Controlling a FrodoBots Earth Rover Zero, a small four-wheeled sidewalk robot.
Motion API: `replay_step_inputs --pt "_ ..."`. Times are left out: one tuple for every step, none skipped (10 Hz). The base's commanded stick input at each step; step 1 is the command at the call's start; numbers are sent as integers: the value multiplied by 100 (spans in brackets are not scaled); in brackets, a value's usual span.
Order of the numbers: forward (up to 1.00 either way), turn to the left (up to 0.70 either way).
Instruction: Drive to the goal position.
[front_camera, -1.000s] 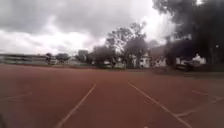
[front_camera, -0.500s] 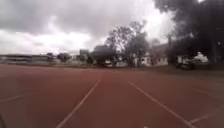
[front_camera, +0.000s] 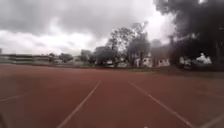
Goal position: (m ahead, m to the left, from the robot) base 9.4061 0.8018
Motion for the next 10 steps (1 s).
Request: replay_step_inputs --pt "70 0" --pt "70 0" --pt "70 0" --pt "70 0" --pt "70 0" --pt "70 0" --pt "70 0" --pt "70 0" --pt "70 0" --pt "70 0"
